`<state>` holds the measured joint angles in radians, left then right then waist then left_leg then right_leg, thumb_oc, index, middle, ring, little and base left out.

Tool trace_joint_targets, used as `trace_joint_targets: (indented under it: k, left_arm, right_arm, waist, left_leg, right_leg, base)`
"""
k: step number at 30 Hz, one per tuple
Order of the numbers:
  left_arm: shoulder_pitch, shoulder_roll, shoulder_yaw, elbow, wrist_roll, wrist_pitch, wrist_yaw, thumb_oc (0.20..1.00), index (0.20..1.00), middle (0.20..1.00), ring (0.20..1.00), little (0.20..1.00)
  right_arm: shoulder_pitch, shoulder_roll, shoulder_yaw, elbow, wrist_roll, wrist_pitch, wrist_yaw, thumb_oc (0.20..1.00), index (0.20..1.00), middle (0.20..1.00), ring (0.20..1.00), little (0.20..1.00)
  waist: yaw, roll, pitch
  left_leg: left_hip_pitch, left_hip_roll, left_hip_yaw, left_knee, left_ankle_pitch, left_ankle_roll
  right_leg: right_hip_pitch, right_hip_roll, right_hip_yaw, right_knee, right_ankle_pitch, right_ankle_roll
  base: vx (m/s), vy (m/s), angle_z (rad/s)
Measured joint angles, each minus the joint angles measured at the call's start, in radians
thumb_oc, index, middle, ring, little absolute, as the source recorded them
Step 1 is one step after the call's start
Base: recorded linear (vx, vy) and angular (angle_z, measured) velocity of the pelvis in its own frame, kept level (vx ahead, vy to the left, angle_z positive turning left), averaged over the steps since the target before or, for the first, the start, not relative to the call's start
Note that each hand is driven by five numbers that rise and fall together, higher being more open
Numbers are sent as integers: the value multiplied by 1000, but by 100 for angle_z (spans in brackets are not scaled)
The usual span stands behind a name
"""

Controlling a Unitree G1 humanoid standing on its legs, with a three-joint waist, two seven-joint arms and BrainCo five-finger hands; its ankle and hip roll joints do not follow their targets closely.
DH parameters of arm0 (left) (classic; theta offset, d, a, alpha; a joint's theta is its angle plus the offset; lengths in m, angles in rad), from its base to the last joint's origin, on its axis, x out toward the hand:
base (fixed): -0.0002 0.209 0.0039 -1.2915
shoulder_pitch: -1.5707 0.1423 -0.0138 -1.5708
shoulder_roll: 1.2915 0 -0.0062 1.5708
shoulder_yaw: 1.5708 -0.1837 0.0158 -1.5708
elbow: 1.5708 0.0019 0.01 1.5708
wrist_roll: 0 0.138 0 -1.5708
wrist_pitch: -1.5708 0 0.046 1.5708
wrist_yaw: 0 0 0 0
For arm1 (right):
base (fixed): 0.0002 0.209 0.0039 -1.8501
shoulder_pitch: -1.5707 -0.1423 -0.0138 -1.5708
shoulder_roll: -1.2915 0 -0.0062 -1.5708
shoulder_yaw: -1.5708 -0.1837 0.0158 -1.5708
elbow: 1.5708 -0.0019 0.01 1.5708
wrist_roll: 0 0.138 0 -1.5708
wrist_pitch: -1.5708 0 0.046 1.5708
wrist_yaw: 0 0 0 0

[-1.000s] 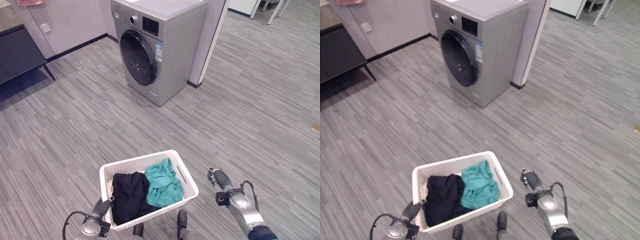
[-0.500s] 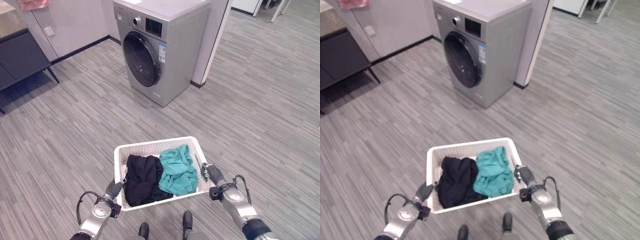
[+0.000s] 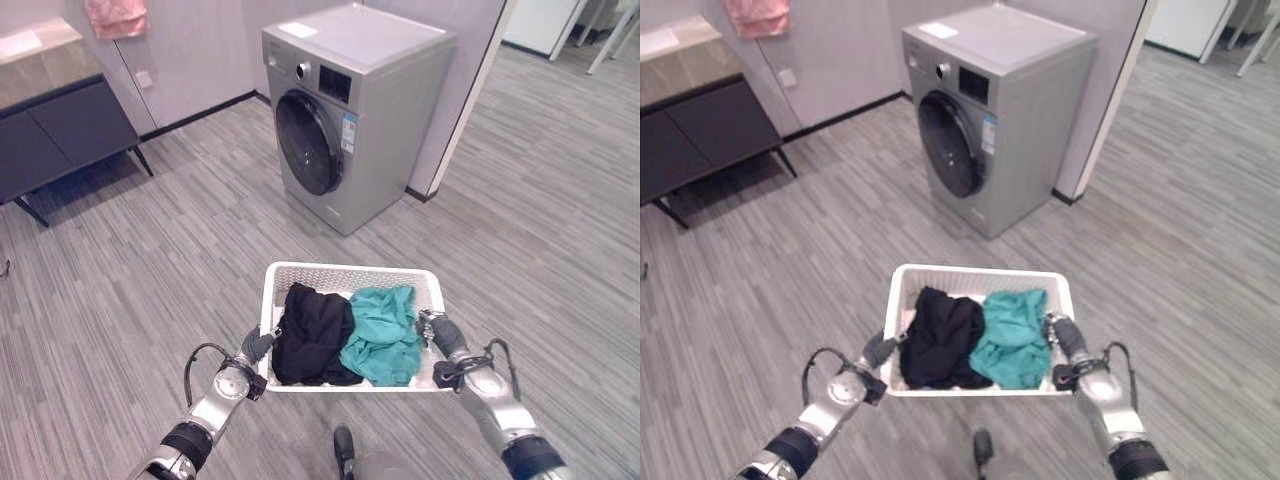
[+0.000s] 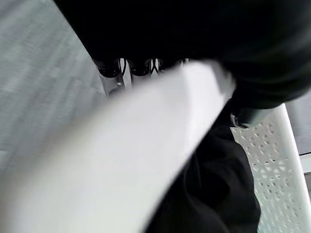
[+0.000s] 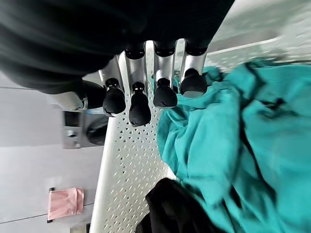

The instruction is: Grab the laundry basket,head to the washer,open it,put in the laundry and shut it.

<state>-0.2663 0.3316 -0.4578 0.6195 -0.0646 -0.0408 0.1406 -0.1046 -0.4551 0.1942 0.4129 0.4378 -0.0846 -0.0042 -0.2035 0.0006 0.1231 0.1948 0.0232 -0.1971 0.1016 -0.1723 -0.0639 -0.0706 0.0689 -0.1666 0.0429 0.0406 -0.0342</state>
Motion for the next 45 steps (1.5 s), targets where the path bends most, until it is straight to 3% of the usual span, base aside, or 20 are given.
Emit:
trace_joint_targets:
  k: [3, 5, 7, 9, 10, 11, 13, 16, 20, 23, 25, 26, 28, 29, 32, 35, 37, 38, 41, 45]
  left_arm:
    - [8, 17, 3, -2, -3, -1, -2, 200, 200, 200, 200, 200]
    - [9, 15, 4, 0, -3, -1, 10, 200, 200, 200, 200, 200]
    - [11, 19, 12, 1, -4, -1, 13, 200, 200, 200, 200, 200]
    - [6, 27, 22, 5, -4, -1, 17, 200, 200, 200, 200, 200]
    - [7, 40, 20, 9, -4, -1, 18, 200, 200, 200, 200, 200]
    - [7, 58, 15, 9, -4, -1, 16, 200, 200, 200, 200, 200]
    - [12, 73, 14, 8, -4, -1, 15, 200, 200, 200, 200, 200]
    - [23, 75, 8, 9, -5, -1, 11, 200, 200, 200, 200, 200]
    - [24, 69, 3, 9, -5, -1, 11, 200, 200, 200, 200, 200]
    - [37, 52, 1, 9, -6, -2, 8, 200, 200, 200, 200, 200]
    - [51, 43, -10, 10, -6, -3, 7, 200, 200, 200, 200, 200]
    - [51, 41, -19, 11, -6, -3, 7, 200, 200, 200, 200, 200]
    - [50, 56, -19, 10, -6, -3, 7, 200, 200, 200, 200, 200]
    - [54, 59, -19, 10, -6, -3, 7, 200, 200, 200, 200, 200]
    - [52, 99, -11, 10, -5, -3, 10, 200, 200, 200, 200, 200]
    - [68, 137, 8, 9, -5, -1, 18, 200, 200, 200, 200, 200]
    - [72, 132, 24, -2, -5, -1, 32, 200, 200, 200, 200, 200]
    - [81, 138, 38, -13, -4, -1, 34, 200, 200, 200, 200, 200]
    - [92, 164, 83, -22, -5, -1, 32, 200, 200, 200, 200, 200]
    - [103, 140, 108, -19, -8, -1, 33, 200, 200, 200, 200, 200]
  right_arm:
    - [-10, 11, -5, -2, -2, -21, -9, 200, 200, 200, 200, 200]
    - [2, 10, -9, -2, -3, -21, -17, 200, 200, 200, 200, 200]
    - [9, 7, -9, -2, -3, -21, -20, 200, 200, 200, 200, 200]
    - [16, 4, -7, -2, -4, -21, -22, 200, 200, 200, 200, 200]
    - [28, 11, -7, -2, -8, -20, -31, 200, 200, 200, 200, 200]
    - [49, 26, -11, -5, -12, -20, -38, 200, 200, 200, 200, 200]
    - [54, 32, -15, -13, -12, -21, -39, 200, 200, 200, 200, 200]
    - [54, 33, -16, -16, -21, -22, -38, 200, 200, 200, 200, 200]
    - [51, 25, -17, -15, -21, -22, -38, 200, 200, 200, 200, 200]
    - [48, 16, -17, -5, -21, -22, -37, 200, 200, 200, 200, 200]
    - [55, 5, -17, -6, -21, -23, -39, 200, 200, 200, 200, 200]
    - [59, 2, -17, -4, -21, -22, -39, 200, 200, 200, 200, 200]
    - [58, 16, -7, -15, -21, -22, -34, 200, 200, 200, 200, 200]
    - [56, 20, -9, -22, -22, -22, -33, 200, 200, 200, 200, 200]
    - [73, 49, -18, -29, -24, -21, -31, 200, 200, 200, 200, 200]
    - [55, 71, -14, -43, -46, -20, -24, 200, 200, 200, 200, 200]
    - [56, 65, -18, -47, -56, -20, -16, 200, 200, 200, 200, 200]
    - [54, 66, -16, -48, -60, -19, -13, 200, 200, 200, 200, 200]
    - [57, 66, -16, -49, -60, -20, -11, 200, 200, 200, 200, 200]
    - [41, 66, -13, -30, -60, -19, -14, 200, 200, 200, 200, 200]
  waist:
    - [10, -28, -23]
    - [14, -29, -32]
    - [27, -16, -44]
    - [27, -22, -43]
    - [29, -44, -45]
    - [30, -88, -47]
    - [54, -126, -50]
    - [76, -126, -52]
    - [91, -102, -43]
    - [119, -65, -35]
    - [123, -25, -37]
    - [126, -17, -39]
    - [143, -63, -41]
    - [145, -67, -41]
    - [141, -73, -36]
    - [167, -58, -22]
    - [166, -37, -13]
    - [183, -37, -12]
    - [168, -37, -9]
    - [140, -57, 1]
  left_leg:
    - [2, 3, 45, 118, -4, -57]
    - [-77, -2, 95, 340, -18, -105]
    - [-158, 5, 130, 503, 2, -115]
    - [-202, 12, 155, 579, 41, -116]
    - [-220, 60, 244, 596, 24, -79]
    - [-212, 144, 336, 524, 2, -42]
    - [-207, 200, 341, 368, 5, -55]
    - [-218, 268, 273, 124, 53, -125]
    - [-275, 295, 158, -129, 163, -132]
    - [-346, 251, 82, -169, 209, -117]
    - [-360, 214, 98, -151, 193, -87]
    - [-360, 189, 103, -122, 226, -71]
    - [-375, 95, 183, -29, 240, -57]
    - [-368, 65, 185, -25, 255, -36]
    - [-347, -10, 196, -6, 234, 38]
    - [-282, -44, 238, -45, 211, 90]
    - [-230, -62, 251, -95, 209, 125]
    - [-211, -65, 269, -122, 212, 128]
    - [-184, -57, 263, -161, 219, 140]
    - [-127, -54, 263, -193, 188, 132]
  right_leg:
    - [44, 0, -10, 36, -71, 29]
    - [81, 5, -2, 17, -74, -2]
    - [74, 14, 25, 32, -78, -54]
    - [72, 10, 40, 33, -86, -71]
    - [79, 2, 55, 33, -92, -88]
    - [91, -7, 58, 31, -99, -99]
    - [94, -18, 90, 21, -97, -98]
    - [115, -25, 127, 14, -100, -71]
    - [150, -28, 174, -19, -102, -32]
    - [197, -47, 234, -66, -109, 8]
    - [246, -74, 252, -96, -123, 50]
    - [258, -99, 266, -101, -137, 72]
    - [256, -209, 309, -87, -165, 86]
    - [241, -231, 316, -60, -171, 108]
    - [201, -301, 302, 107, -168, 167]
    - [42, -305, 351, 433, -115, 215]
    - [-36, -321, 336, 551, -108, 214]
    - [-64, -333, 285, 543, -137, 202]
    - [-122, -256, 201, 316, -158, 179]
    - [-185, -204, 153, -14, 8, 170]
  base:
    - [304, -60, -13]
    - [206, -44, -20]
    - [264, -60, -46]
    - [206, -10, -24]
    - [312, 91, 0]
    - [240, 96, 0]
    - [170, 123, -22]
    - [248, 182, -41]
    - [289, 192, -26]
    - [302, 255, -60]
    - [295, 358, -46]
    - [307, 387, -49]
    - [306, 358, -64]
    - [321, 367, -45]
    - [227, 285, -3]
    - [227, 315, -29]
    - [244, 189, -22]
    - [293, 102, -27]
    - [319, 30, -8]
    - [378, -48, 4]
